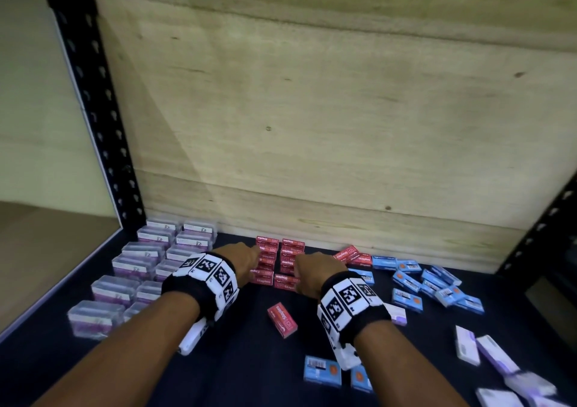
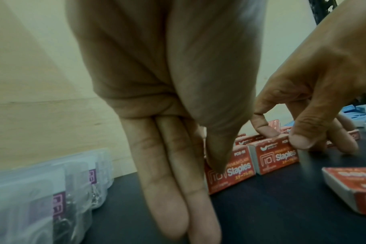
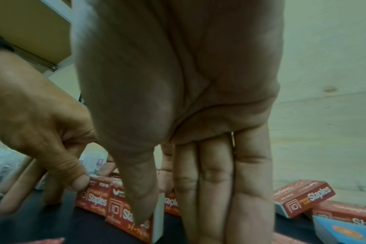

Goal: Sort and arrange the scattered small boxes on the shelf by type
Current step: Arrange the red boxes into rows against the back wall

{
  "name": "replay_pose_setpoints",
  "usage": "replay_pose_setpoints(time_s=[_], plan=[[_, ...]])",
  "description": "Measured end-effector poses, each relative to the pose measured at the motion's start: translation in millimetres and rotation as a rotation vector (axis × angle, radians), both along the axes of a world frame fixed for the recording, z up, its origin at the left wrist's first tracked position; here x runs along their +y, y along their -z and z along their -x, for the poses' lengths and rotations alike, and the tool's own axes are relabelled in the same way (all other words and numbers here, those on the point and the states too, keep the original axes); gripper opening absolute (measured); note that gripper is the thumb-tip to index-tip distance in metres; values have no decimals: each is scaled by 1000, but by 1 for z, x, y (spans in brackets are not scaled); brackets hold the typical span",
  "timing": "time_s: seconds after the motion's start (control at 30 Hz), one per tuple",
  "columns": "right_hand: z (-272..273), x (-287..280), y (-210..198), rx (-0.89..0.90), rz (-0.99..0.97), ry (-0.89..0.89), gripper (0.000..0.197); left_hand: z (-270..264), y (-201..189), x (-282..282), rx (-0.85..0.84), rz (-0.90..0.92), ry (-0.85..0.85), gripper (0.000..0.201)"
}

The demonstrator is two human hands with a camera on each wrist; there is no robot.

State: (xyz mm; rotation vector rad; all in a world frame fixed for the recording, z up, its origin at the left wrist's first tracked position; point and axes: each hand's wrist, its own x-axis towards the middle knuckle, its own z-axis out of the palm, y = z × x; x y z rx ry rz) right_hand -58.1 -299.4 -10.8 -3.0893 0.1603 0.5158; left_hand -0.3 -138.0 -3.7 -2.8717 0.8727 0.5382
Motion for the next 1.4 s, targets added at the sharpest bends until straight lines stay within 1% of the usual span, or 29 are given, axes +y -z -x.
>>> replay_pose_setpoints(time_s=[0.27, 0.47, 0.6, 0.77, 0.9, 1.0, 1.1, 1.2, 1.23, 1.3, 1.33, 1.4], plan=[[0, 4, 1, -7, 22, -29, 36, -5, 5, 0, 11, 5, 14, 36], [-2, 2, 2, -8, 6, 1, 39, -3, 4, -1, -6, -17, -5, 31], [-1, -3, 3, -16, 1, 28, 40, -2, 3, 2, 6, 2, -29, 35], [0, -3, 4, -23, 6, 29, 39, 0, 7, 2, -37, 1, -53, 43], [-1, -2, 4, -14, 8, 29, 40, 1, 7, 0, -46, 3, -57, 43], [2, -3, 2, -10, -16, 39, 47, 2, 6, 1, -37, 16, -62, 42], [6, -4, -2, -1, -65, 52, 57, 4, 4, 3, -22, 39, -56, 42], [12, -9, -9, 28, -163, 52, 58, 8, 0, 11, -20, 36, -48, 44], [16, -12, -12, 42, -207, 46, 55, 8, -2, 15, -24, 38, -54, 44], [24, -22, -17, 81, -325, 57, 40, 10, -7, 23, -44, 27, -77, 44], [27, -28, -19, 112, -403, 82, 33, 11, -11, 27, -63, 15, -88, 43], [32, -42, -21, 128, -508, 130, 25, 13, -18, 32, -109, 8, -91, 36]])
